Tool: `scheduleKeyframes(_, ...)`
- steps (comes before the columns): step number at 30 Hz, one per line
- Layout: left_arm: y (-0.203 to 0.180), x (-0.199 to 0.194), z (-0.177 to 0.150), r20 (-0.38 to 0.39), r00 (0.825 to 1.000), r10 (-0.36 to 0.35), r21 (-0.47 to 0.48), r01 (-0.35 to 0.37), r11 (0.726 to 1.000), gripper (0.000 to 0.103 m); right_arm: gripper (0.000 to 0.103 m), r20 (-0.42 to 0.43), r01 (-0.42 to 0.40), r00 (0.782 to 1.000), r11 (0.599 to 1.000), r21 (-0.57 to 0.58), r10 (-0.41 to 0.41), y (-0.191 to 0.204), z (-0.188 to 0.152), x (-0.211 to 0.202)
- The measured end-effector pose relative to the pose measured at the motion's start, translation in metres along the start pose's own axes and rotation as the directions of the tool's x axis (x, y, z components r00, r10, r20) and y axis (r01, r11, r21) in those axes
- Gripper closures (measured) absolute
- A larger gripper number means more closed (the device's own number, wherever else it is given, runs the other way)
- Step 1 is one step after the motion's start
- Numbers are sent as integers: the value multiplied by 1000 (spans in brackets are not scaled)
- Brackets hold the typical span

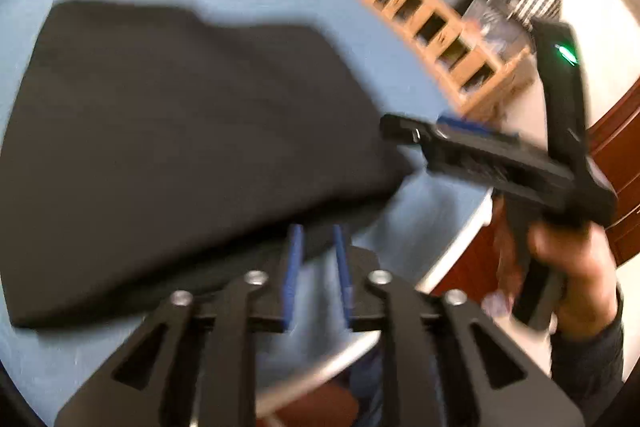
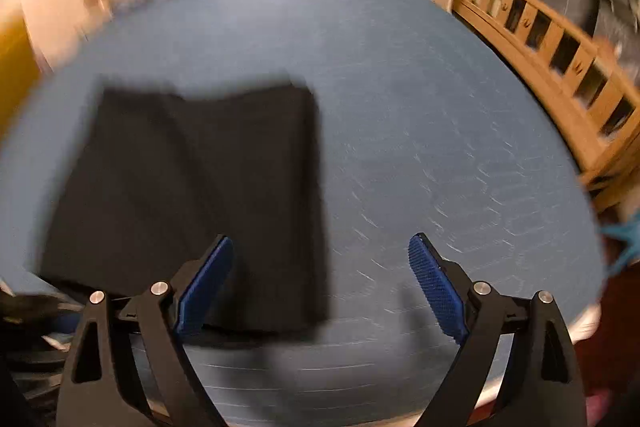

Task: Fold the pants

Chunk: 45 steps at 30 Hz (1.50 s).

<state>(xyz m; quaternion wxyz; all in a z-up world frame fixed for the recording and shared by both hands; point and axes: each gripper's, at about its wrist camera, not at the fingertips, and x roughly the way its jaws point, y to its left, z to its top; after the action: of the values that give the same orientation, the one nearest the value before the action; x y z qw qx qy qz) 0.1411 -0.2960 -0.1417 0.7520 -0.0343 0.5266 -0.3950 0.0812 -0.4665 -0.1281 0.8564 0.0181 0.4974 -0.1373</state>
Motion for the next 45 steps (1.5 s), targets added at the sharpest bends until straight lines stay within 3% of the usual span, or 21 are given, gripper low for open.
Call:
scheduleKeyframes(2, 10, -18, -7, 19, 998, -57, -40, 58, 997, 83, 22, -5, 6, 1000, 1000, 14, -6, -7, -3, 2)
scheduleKeyframes(4, 18, -54, -6, 125, 990, -62, -21, 65, 998, 66, 22, 40, 65, 997, 997, 45, -67, -14, 4, -14)
scheduleKeyframes(5, 33, -76, 0, 194, 981, -28, -58, 40, 997, 64, 22, 72, 64, 995, 997, 51, -68, -15, 9, -17)
scheduleKeyframes(8, 72, -105, 30, 259, 960, 110, -120, -81, 989, 65, 21, 169, 7, 986, 1000, 20, -10, -1, 35, -39)
scheduleKeyframes(12, 105, -90, 82, 245, 940, 237, -75, -226, 971, 78, 23, 167, -30, 985, 992, -120, 50, 52, 69, -20)
scheduleKeyframes(15, 126, -76, 109, 224, 927, 299, -19, -303, 953, 82, 37, 95, 16, 995, 980, -197, 3, 81, 88, 29)
scheduleKeyframes(17, 129, -62, 125, 220, 920, 325, 83, -349, 933, 81, 37, 88, 48, 996, 977, -209, -30, 85, 97, 51)
scheduleKeyframes(19, 145, -45, 140, 169, 928, 333, 124, -355, 926, 82, 34, 72, 133, 990, 963, -236, -119, 84, 103, 73)
scheduleKeyframes(21, 191, -42, 156, 135, 923, 360, 6, -364, 931, 96, 21, 51, 135, 991, 971, -195, -127, 73, 108, 89)
scheduleKeyframes(22, 209, -48, 157, 143, 931, 337, -60, -332, 941, 101, 21, 47, 141, 990, 976, -164, -135, 67, 110, 91)
scheduleKeyframes(24, 231, -66, 165, 187, 917, 353, -148, -329, 933, 100, 21, 54, 156, 987, 978, -138, -149, 64, 113, 92)
scheduleKeyframes(26, 221, -79, 167, 236, 927, 293, -92, -279, 956, 97, 21, 65, 164, 986, 976, -146, -156, 71, 112, 92)
scheduleKeyframes(27, 206, -80, 167, 256, 929, 267, -10, -274, 962, 93, 21, 69, 164, 985, 976, -144, -155, 71, 112, 91)
scheduleKeyframes(30, 192, -46, 175, 174, 934, 313, 124, -336, 934, 91, 17, 63, 137, 989, 985, -103, -131, 63, 113, 97)
scheduleKeyframes(34, 229, -24, 213, 151, 923, 354, -9, -357, 934, 91, 16, 55, 97, 994, 994, -51, -94, 55, 110, 96)
scheduleKeyframes(37, 239, -19, 241, 137, 892, 430, -25, -431, 902, 90, 14, 47, 84, 995, 996, -34, -82, 52, 112, 97)
scheduleKeyframes(38, 237, -22, 249, 160, 885, 437, -44, -436, 899, 90, 14, 54, 79, 996, 996, -30, -77, 55, 110, 93)
scheduleKeyframes(39, 235, -41, 250, 225, 889, 399, -69, -394, 916, 89, 14, 71, 72, 995, 997, -25, -70, 53, 110, 88)
scheduleKeyframes(41, 221, -64, 240, 300, 885, 356, -47, -359, 932, 75, 14, 132, 60, 989, 998, 2, -60, 47, 110, 69)
scheduleKeyframes(43, 188, -68, 221, 316, 910, 270, 45, -298, 953, 68, 14, 160, 51, 986, 998, 35, -56, 39, 112, 52)
scheduleKeyframes(45, 152, -55, 199, 290, 932, 215, 155, -268, 951, 63, 14, 135, 34, 990, 999, 20, -36, 40, 114, 46)
